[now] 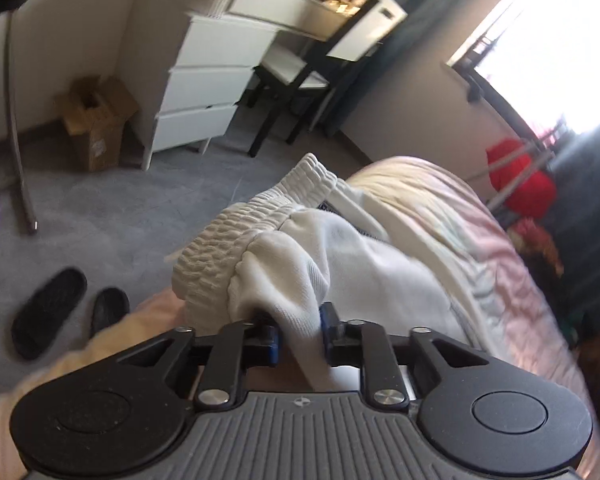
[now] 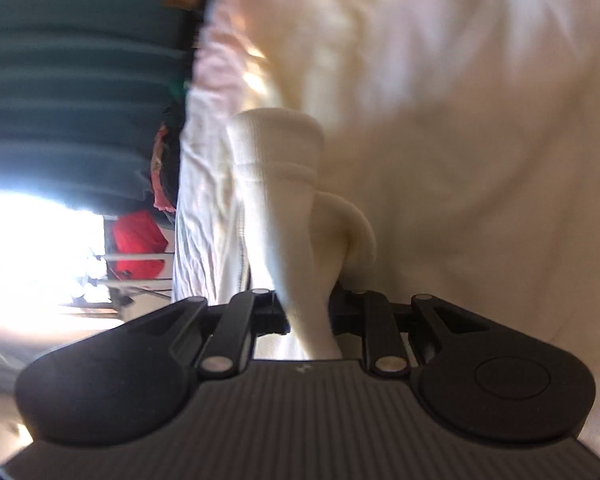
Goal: Fold clothes
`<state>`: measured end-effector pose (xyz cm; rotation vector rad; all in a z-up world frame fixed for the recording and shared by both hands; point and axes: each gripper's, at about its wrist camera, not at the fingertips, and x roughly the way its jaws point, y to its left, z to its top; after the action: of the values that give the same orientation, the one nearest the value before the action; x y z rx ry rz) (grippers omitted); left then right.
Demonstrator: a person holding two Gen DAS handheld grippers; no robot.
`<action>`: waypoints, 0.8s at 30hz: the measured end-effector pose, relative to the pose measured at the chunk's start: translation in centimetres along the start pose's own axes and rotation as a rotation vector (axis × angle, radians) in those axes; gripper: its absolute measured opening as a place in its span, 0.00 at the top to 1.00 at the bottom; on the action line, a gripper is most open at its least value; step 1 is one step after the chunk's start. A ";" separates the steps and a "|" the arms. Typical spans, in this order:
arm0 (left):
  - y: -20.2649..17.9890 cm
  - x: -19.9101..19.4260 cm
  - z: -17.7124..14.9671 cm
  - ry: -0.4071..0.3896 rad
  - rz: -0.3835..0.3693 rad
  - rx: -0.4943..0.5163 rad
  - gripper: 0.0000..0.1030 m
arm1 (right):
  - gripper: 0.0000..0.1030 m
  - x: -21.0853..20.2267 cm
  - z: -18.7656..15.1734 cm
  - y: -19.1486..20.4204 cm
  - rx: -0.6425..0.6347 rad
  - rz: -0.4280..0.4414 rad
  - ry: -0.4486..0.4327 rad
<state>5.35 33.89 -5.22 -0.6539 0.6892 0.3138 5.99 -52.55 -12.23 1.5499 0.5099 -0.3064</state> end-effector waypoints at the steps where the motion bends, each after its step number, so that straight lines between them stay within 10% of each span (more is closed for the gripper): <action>1: 0.1 -0.2 -0.5 -0.002 -0.010 0.023 0.63 | 0.78 0.1 0.1 -0.1 0.006 0.014 0.012; 6: -0.8 -2.2 -2.4 0.014 0.011 0.136 0.35 | 0.17 0.9 0.2 0.4 -0.029 0.122 0.053; 8: -1.3 -3.5 -3.0 0.000 0.020 0.198 0.32 | 0.17 1.4 0.3 0.8 -0.053 0.125 0.039; 11: -2.2 -5.3 -4.1 -0.005 0.016 0.291 0.25 | 0.23 2.5 0.8 1.0 -0.084 0.100 0.025; 15: -4.6 -6.6 -5.0 -0.045 0.033 0.386 0.25 | 0.71 2.7 1.4 1.6 -0.144 0.019 -0.041; 24: -17.2 -5.2 -10.0 -0.098 -0.111 0.446 0.19 | 0.81 1.2 0.8 3.6 -0.218 0.039 -0.158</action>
<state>4.80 14.06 0.20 -0.2480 0.6004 0.0821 8.89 -53.14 -9.73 1.3107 0.3756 -0.3295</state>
